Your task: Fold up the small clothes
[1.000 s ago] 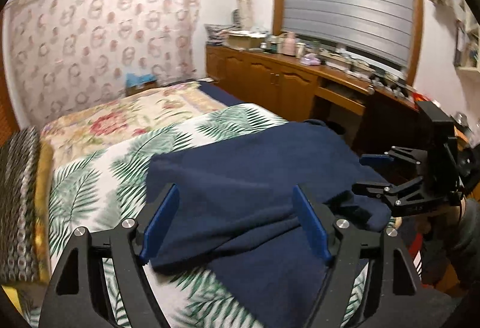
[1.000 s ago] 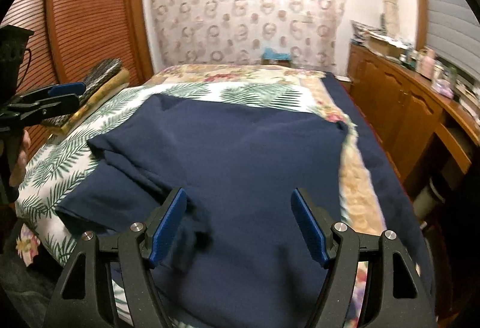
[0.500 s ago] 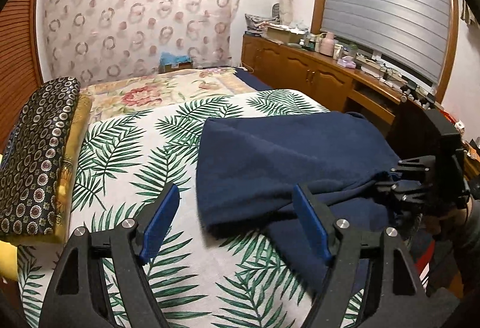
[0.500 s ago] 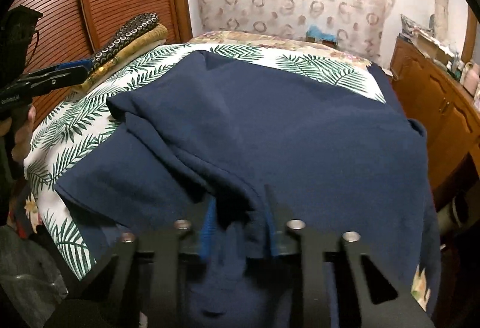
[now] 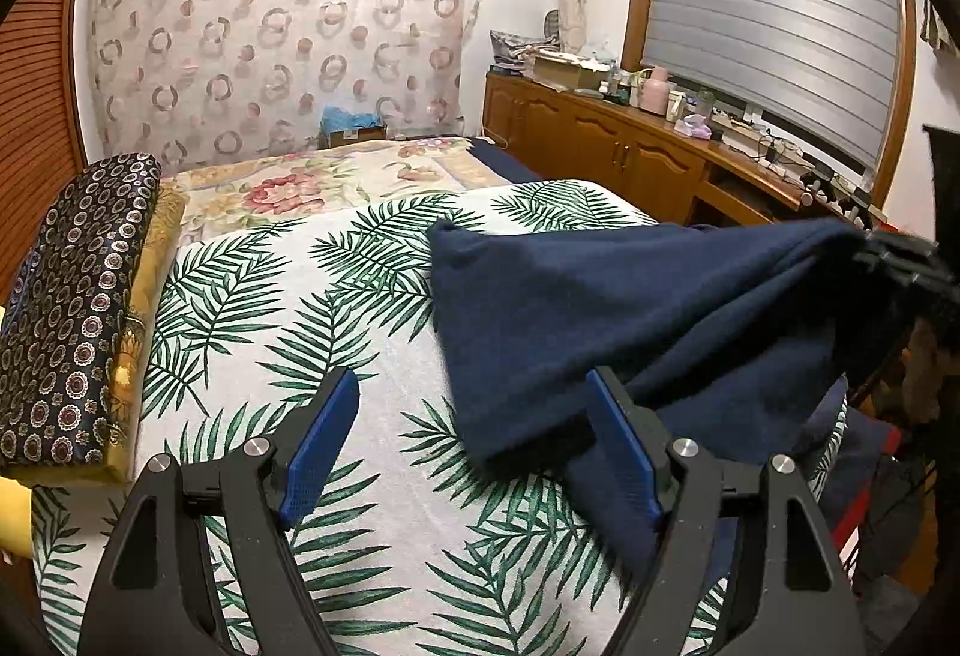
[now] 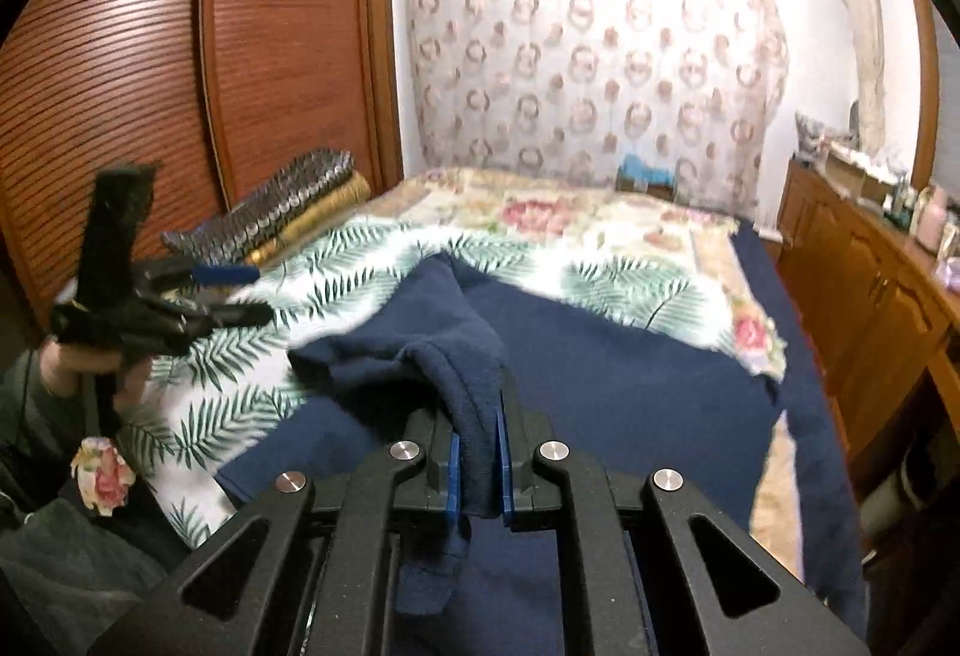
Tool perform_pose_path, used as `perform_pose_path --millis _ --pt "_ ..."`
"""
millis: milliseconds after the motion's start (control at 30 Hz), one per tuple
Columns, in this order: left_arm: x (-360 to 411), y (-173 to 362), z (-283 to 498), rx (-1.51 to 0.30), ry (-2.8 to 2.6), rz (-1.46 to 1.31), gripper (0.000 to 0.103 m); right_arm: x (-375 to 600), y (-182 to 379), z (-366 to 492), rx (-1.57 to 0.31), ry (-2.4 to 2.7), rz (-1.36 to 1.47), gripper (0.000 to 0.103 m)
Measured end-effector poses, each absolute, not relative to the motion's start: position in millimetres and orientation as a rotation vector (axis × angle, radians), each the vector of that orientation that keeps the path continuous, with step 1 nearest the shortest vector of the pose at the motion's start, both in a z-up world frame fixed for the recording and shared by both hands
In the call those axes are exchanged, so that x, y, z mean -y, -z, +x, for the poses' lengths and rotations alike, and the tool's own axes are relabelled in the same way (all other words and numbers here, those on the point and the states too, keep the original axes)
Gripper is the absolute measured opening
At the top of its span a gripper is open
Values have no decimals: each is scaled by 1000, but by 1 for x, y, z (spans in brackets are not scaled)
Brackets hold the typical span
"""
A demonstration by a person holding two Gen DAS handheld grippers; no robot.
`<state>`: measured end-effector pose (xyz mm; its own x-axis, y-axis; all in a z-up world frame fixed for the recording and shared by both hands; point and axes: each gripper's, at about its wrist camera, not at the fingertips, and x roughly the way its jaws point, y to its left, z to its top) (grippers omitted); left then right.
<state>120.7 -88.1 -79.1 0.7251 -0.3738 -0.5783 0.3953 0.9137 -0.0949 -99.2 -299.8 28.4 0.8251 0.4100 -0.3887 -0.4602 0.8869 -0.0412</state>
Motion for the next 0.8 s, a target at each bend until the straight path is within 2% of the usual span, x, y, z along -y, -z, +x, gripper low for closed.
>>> perform_pose_path --millis 200,400,567,733,800 --pt "94 78 117 -625 446 36 78 334 -16 -125 -382 -339 -128 9" --pt "99 75 115 -614 459 31 78 361 38 -117 -564 -226 -101 9" --pt "99 73 114 -608 458 33 78 358 57 -114 -626 -201 -123 24" --pt "98 71 112 -597 455 26 78 359 37 -121 -568 -206 -97 61" --pt "98 70 111 -592 451 26 78 356 27 -122 -545 -227 -86 64"
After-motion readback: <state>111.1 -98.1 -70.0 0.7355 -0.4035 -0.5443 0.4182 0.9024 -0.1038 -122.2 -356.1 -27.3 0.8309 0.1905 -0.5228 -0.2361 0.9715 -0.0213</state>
